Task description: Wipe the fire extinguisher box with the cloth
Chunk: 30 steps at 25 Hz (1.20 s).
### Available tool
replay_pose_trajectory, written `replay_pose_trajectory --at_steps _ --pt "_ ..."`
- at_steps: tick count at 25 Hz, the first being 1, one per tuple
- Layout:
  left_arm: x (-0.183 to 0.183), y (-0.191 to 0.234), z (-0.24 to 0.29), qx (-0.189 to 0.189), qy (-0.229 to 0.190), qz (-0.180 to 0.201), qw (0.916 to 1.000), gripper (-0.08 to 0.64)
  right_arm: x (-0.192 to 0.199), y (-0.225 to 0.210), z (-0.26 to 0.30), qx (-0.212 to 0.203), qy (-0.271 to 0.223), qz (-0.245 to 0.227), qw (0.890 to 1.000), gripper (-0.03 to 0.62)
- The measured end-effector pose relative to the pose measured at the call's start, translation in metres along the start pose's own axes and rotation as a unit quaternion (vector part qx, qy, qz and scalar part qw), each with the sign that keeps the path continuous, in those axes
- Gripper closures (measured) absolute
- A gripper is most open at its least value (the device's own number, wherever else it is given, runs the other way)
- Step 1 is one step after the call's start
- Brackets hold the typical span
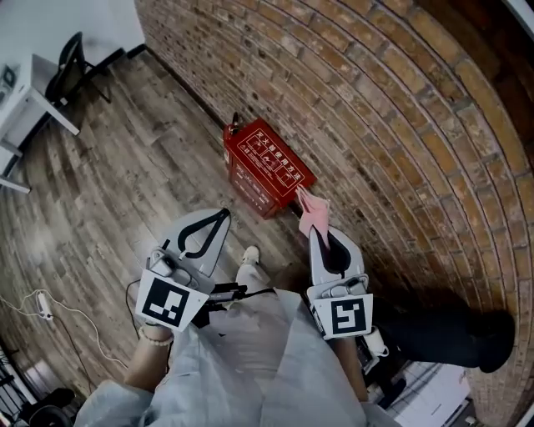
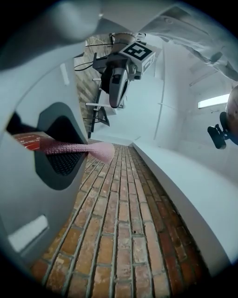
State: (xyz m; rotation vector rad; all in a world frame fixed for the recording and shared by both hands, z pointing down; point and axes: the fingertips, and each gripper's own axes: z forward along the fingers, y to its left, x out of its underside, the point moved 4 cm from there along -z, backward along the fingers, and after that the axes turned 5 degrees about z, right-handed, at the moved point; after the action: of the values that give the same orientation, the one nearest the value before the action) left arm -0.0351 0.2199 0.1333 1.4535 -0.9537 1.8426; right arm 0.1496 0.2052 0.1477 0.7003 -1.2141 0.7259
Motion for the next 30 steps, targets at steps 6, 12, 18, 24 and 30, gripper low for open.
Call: replay_pose_trajectory --at_steps 6,12,18,24,30 --pt "0.001 0.028 0.052 -0.022 0.017 0.0 0.9996 0.561 0.006 -0.044 0.048 -0.025 0.032 0.005 0.999 0.566" --pt "0.003 0.039 0.078 -0.04 0.03 -0.018 0.9986 0.561 0.01 -0.062 0.073 -0.051 0.049 0.007 0.997 0.566" --pt "0.004 0.042 0.101 -0.03 0.034 0.007 0.9989 0.561 0.018 -0.074 0.087 -0.069 0.039 0.01 0.997 0.566" --pt "0.01 0.053 0.113 -0.019 0.034 0.03 0.9988 0.561 0.045 -0.069 0.101 -0.077 0.074 0.024 0.994 0.566" --pt "0.058 0.066 0.123 -0.004 0.071 0.009 0.9974 0.561 0.078 -0.064 0.133 -0.079 0.109 0.033 0.99 0.566"
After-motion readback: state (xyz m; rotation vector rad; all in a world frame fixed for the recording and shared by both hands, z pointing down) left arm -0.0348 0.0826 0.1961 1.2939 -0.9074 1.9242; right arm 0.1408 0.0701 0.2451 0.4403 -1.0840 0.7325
